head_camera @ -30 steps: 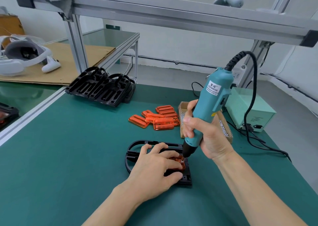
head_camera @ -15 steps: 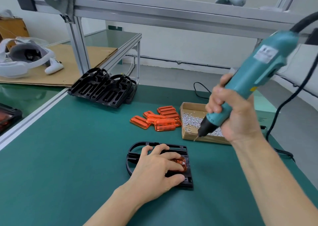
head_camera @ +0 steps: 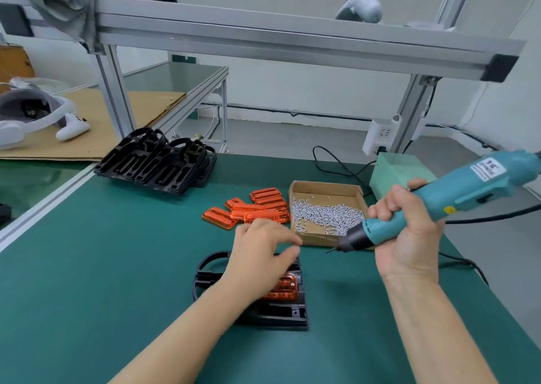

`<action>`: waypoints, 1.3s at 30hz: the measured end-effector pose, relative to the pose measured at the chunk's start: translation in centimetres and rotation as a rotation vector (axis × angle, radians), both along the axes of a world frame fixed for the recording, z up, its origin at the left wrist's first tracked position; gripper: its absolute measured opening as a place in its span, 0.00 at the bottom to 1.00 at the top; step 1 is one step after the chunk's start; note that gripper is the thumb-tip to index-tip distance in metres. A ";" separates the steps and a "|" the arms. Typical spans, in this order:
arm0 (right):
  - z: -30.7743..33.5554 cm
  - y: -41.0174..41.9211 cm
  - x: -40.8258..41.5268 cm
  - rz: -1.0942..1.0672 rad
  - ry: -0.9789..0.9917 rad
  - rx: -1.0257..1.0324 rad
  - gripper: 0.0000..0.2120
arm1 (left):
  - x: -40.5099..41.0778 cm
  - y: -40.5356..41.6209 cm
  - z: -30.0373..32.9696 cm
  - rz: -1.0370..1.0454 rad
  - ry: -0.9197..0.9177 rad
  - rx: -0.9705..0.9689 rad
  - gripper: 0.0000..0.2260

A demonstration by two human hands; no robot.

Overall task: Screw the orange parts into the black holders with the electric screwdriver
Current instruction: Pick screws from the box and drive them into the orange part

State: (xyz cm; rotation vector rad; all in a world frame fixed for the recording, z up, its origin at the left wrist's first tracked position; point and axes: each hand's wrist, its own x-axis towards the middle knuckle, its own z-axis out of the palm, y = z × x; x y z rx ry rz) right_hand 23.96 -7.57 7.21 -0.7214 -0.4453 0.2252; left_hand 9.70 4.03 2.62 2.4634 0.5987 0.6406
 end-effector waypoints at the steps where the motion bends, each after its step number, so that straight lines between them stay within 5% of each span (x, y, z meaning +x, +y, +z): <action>1: -0.3 -0.1 0.1 -0.015 0.005 0.000 0.10 | 1.3 0.5 0.5 0.017 0.010 0.010 0.07; 14: -3.2 -0.8 1.4 -0.114 0.104 -0.002 0.10 | 13.3 3.5 -0.1 0.056 0.542 0.063 0.08; 28: -3.6 -0.9 1.2 -0.087 0.105 -0.009 0.11 | 13.1 3.6 0.8 0.060 0.536 0.242 0.09; 31: -3.6 -0.9 1.2 -0.090 0.105 -0.018 0.12 | 12.6 4.2 1.6 0.067 0.639 0.204 0.16; 39: -3.6 -0.7 1.0 -0.075 0.089 -0.030 0.12 | 12.7 4.0 2.0 -0.009 0.727 0.241 0.11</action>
